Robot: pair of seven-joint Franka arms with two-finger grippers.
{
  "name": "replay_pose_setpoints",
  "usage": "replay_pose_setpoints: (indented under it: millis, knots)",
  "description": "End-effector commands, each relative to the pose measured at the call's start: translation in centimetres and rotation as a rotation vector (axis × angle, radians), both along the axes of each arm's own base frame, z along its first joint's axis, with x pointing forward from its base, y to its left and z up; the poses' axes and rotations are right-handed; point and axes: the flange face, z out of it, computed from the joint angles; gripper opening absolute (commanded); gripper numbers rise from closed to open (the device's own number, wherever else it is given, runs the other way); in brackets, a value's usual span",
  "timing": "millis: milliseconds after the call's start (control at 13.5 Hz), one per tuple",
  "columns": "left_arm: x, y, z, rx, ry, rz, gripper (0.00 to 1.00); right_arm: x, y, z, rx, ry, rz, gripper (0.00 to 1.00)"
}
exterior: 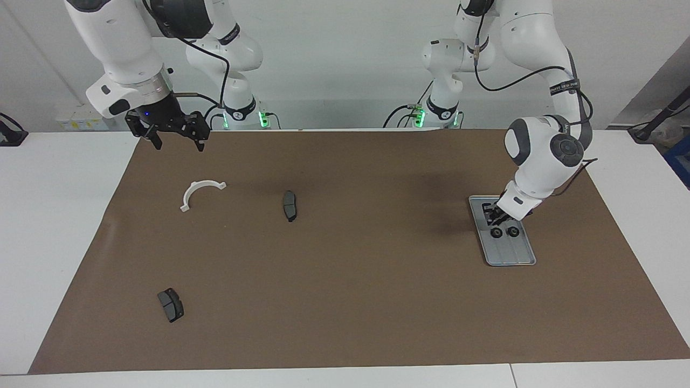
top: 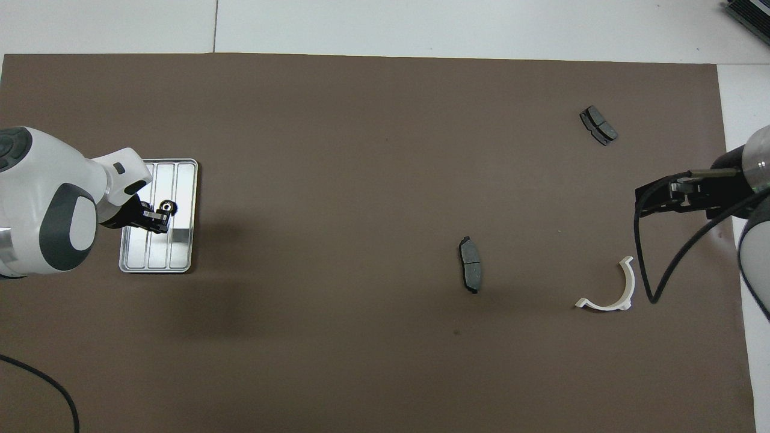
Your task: Pick bearing gear from pile to tray
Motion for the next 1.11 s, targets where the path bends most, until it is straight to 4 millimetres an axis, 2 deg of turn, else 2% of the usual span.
replay_pose_setpoints:
  millis: [0, 74, 223, 371, 668, 890, 1039]
  knots:
    - [-1.1, 1.1, 0.5, -0.005, -0.002, -0.023, 0.52, -0.5, 0.0, 0.1, 0.006, -0.008, -0.003, 1.00]
    - [-1.0, 1.2, 0.7, -0.007, -0.007, -0.033, 0.63, -0.5, -0.1, 0.1, 0.006, -0.008, -0.006, 1.00]
    - [-0.6, 2.3, 2.0, -0.005, -0.039, -0.015, 1.00, -0.5, -0.2, 0.1, 0.006, -0.008, -0.006, 1.00]
    - [0.1, 2.1, 5.2, -0.004, -0.088, -0.011, 1.00, -0.5, -0.2, 0.1, 0.006, -0.008, -0.006, 1.00]
    - [-1.5, 1.9, 11.9, -0.006, -0.164, 0.011, 1.00, -0.5, -0.2, 0.1, 0.006, -0.008, -0.006, 1.00]
    - [-2.1, 0.7, 18.6, -0.006, -0.148, 0.105, 1.00, -0.5, -0.2, 0.1, 0.006, -0.008, -0.006, 1.00]
    - [-2.2, 0.1, 23.0, -0.005, -0.115, 0.097, 1.00, -0.5, -0.1, 0.1, 0.008, -0.008, -0.006, 1.00]
